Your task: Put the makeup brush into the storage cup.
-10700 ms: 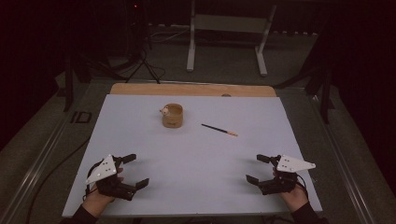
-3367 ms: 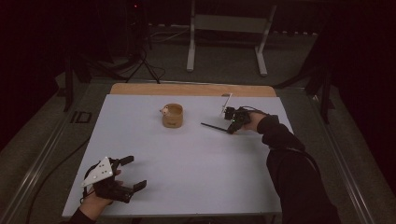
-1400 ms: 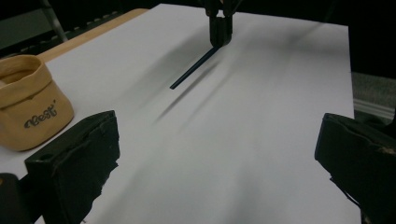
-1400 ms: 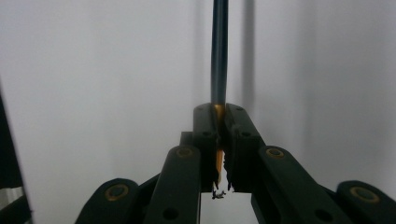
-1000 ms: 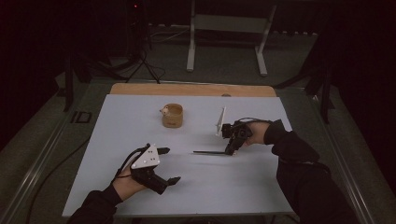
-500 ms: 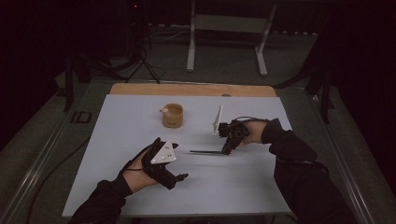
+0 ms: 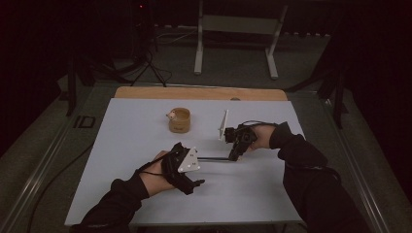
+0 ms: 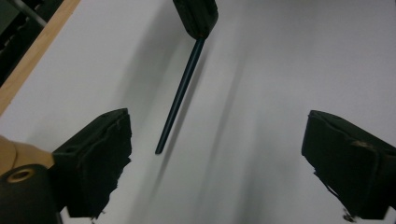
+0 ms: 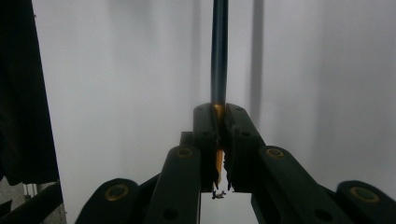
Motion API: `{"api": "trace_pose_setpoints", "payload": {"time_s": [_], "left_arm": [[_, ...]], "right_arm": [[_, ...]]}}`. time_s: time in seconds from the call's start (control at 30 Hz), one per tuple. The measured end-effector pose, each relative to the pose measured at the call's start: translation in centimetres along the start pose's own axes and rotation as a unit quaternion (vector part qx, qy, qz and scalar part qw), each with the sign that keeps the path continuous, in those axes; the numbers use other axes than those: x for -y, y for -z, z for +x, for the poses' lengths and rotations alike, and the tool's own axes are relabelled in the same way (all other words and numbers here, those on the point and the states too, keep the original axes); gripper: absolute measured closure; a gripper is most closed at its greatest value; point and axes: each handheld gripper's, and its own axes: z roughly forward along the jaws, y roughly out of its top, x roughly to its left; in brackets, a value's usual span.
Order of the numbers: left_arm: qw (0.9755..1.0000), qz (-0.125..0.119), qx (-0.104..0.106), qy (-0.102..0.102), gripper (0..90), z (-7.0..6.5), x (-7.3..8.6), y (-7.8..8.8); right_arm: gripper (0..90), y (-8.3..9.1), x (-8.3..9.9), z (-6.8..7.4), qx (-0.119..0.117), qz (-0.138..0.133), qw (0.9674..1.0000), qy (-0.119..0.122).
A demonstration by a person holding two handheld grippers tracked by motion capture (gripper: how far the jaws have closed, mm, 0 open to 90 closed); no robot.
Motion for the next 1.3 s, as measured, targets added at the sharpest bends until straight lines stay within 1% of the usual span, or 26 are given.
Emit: {"api": "trace_pose_setpoints", "payload": {"time_s": [0.13, 0.17, 0.23, 0.27, 0.33, 0.37, 0.4, 0.43, 0.47, 0.53, 0.6, 0.63, 0.67, 0.7, 0.83, 0.9, 0.93, 1.0, 1.03, 1.07, 1.13, 1.17, 1.2, 1.23, 1.27, 1.3], "left_arm": [[0.9997, 0.015, -0.008, -0.019, 15.3, -0.2, -0.7, -0.7], [0.9994, 0.019, -0.009, -0.026, 15.8, -0.3, -0.9, -0.9], [0.9986, 0.030, -0.013, -0.041, 20.6, -0.5, -1.3, -1.4], [0.9986, 0.030, -0.011, -0.042, 21.8, -0.5, -1.5, -1.5], [0.9981, 0.034, -0.018, -0.047, 24.9, -0.6, -1.8, -1.9], [0.9972, 0.039, -0.025, -0.058, 26.3, -0.7, -2.0, -2.1], [0.9958, 0.045, -0.041, -0.069, 28.3, -0.9, -2.1, -2.3], [0.9958, 0.045, -0.041, -0.069, 29.9, -0.9, -2.1, -2.3], [0.9945, 0.051, -0.045, -0.080, 29.9, -1.1, -2.3, -2.7], [0.9937, 0.052, -0.048, -0.087, 35.4, -1.2, -2.5, -3.0], [0.9919, 0.056, -0.053, -0.101, 37.1, -1.4, -2.7, -3.2], [0.9919, 0.056, -0.053, -0.101, 37.9, -1.4, -2.7, -3.2], [0.9888, 0.059, -0.071, -0.117, 37.9, -1.7, -2.7, -3.5], [0.9887, 0.058, -0.072, -0.118, 38.9, -1.8, -2.7, -3.6], [0.9892, 0.054, -0.078, -0.112, 40.6, -1.7, -2.8, -3.8], [0.9895, 0.051, -0.079, -0.109, 41.1, -1.6, -2.8, -3.9], [0.9891, 0.047, -0.088, -0.108, 41.2, -1.6, -2.9, -4.0], [0.9892, 0.048, -0.088, -0.107, 42.0, -1.6, -3.0, -4.1], [0.9879, 0.053, -0.091, -0.114, 43.4, -1.6, -3.0, -4.0], [0.9868, 0.056, -0.097, -0.117, 45.0, -1.6, -3.1, -4.1], [0.9849, 0.065, -0.094, -0.130, 46.1, -1.7, -3.2, -4.3], [0.9849, 0.065, -0.094, -0.130, 47.0, -1.7, -3.2, -4.3], [0.9844, 0.066, -0.091, -0.136, 47.0, -1.7, -3.2, -4.3], [0.9845, 0.065, -0.091, -0.135, 47.9, -1.8, -3.1, -4.4], [0.9842, 0.069, -0.090, -0.136, 48.0, -1.8, -3.2, -4.5], [0.9840, 0.070, -0.089, -0.137, 48.0, -1.8, -3.2, -4.5]], "right_arm": [[83.9, -0.1, -0.2, 0.0, -0.002, 0.001, 1.0000, 0.003], [84.0, 0.0, -0.3, 0.0, -0.002, 0.004, 1.0000, 0.004], [84.0, 0.0, -0.4, 0.0, -0.003, 0.004, 1.0000, 0.001], [83.9, 0.0, -0.5, 0.0, -0.004, 0.004, 1.0000, 0.000], [83.9, 0.0, -0.5, 0.0, -0.005, 0.002, 1.0000, 0.002], [84.0, 0.0, -0.6, 0.0, -0.005, 0.002, 1.0000, 0.002], [83.9, 0.0, -0.6, 0.0, -0.005, 0.001, 1.0000, 0.003], [83.9, 0.0, -0.6, 0.0, -0.005, 0.001, 1.0000, 0.003], [83.9, 0.0, -0.6, 0.0, -0.005, 0.002, 1.0000, 0.003], [84.0, 0.1, -0.8, 0.1, -0.006, 0.007, 1.0000, 0.001], [83.9, 0.1, -0.8, 0.1, -0.005, 0.005, 1.0000, 0.006], [83.9, 0.1, -0.8, 0.1, -0.005, 0.005, 1.0000, 0.006], [84.0, 0.1, -0.9, 0.2, -0.003, 0.005, 0.9999, 0.009], [84.0, 0.1, -0.9, 0.4, 0.003, 0.001, 0.9997, 0.025], [84.0, 0.2, -0.9, 0.7, 0.017, -0.008, 0.9987, 0.048], [84.0, 0.3, -0.9, 0.8, 0.018, -0.010, 0.9986, 0.050], [84.0, 0.3, -1.1, 0.9, 0.019, -0.015, 0.9984, 0.052], [84.0, 0.3, -1.1, 0.9, 0.018, -0.015, 0.9984, 0.052], [84.0, 0.3, -1.2, 0.8, 0.018, -0.017, 0.9984, 0.050], [84.0, 0.3, -1.3, 0.8, 0.011, -0.016, 0.9988, 0.045], [84.0, 0.4, -1.4, 0.9, 0.008, -0.017, 0.9987, 0.047], [84.0, 0.4, -1.4, 0.9, 0.008, -0.017, 0.9987, 0.047], [84.0, 0.5, -1.4, 0.9, 0.011, -0.018, 0.9986, 0.048], [84.0, 0.6, -1.4, 0.9, 0.013, -0.023, 0.9985, 0.048], [84.0, 0.6, -1.4, 0.9, 0.011, -0.024, 0.9985, 0.048], [84.0, 0.6, -1.3, 1.0, 0.018, -0.025, 0.9978, 0.059]]}}
